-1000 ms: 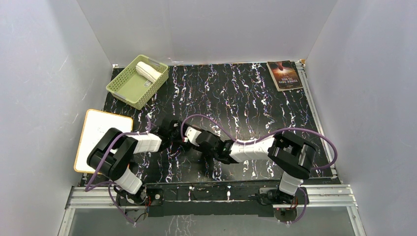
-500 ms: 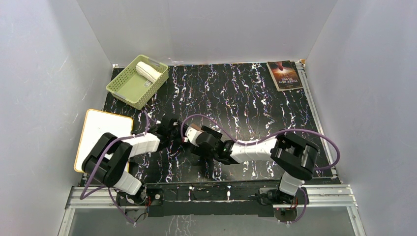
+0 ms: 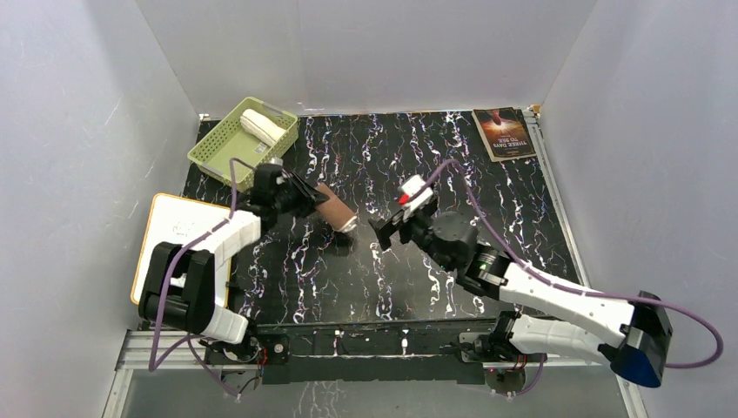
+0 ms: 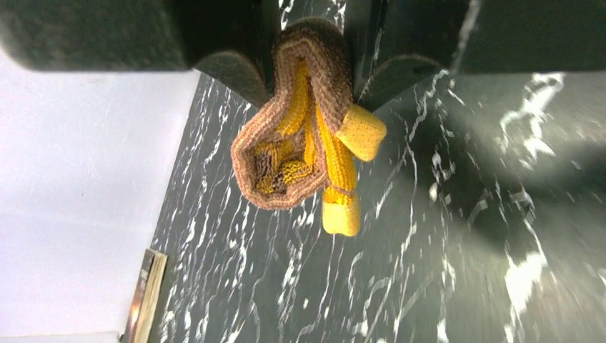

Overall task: Roll the towels
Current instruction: Pick up the towel at the center of the board, then place the towel in the bin.

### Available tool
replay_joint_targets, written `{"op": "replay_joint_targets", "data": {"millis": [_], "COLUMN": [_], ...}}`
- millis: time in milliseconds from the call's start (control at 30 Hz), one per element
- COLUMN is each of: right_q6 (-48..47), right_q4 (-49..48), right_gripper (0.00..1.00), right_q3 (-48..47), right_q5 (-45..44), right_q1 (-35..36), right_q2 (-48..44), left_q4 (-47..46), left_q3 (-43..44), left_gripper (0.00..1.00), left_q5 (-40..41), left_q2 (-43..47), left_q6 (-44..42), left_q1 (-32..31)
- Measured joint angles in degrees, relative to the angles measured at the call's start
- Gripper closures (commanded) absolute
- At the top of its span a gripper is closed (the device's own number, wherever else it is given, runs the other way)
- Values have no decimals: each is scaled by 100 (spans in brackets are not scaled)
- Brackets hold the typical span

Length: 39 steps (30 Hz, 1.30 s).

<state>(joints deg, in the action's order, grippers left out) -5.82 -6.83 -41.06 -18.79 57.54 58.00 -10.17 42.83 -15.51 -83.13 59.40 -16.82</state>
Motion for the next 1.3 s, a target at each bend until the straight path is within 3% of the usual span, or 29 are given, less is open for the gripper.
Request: {"op": "replay_joint_targets", "data": {"millis": [300,500,600,800,933,1300], "right_q6": [457,796,914,1047,1054,1049], "right_q4": [-11,72,166,380,420,564], "right_gripper": [2,2,2,2,2,2], "right_q3": [142,168,160,155,153,153], "right_q5": [986,2168,2610,3252,3510,3781], "right_q1": [-323,-367,-365,-365,-365,-365], "right_q2": [-129,144,367,514,516,671], "left_q4": [1436,1578,1825,2352,2332,304], "left_q3": [2243,3403,4124,6142,7010,6730], "left_gripper": [100,100,100,100,100,100], "left_q5": [-1648,-2835,-3088,-3412,-3541,-3526], "left_q2": [-164,-728,-1344,-3134,-4100,-5322], "left_q6": [-1818,-2343,-2643,-3141,-3097,-1587], "left_q1": [1762,3355,3849,3880,3864,3836]}}
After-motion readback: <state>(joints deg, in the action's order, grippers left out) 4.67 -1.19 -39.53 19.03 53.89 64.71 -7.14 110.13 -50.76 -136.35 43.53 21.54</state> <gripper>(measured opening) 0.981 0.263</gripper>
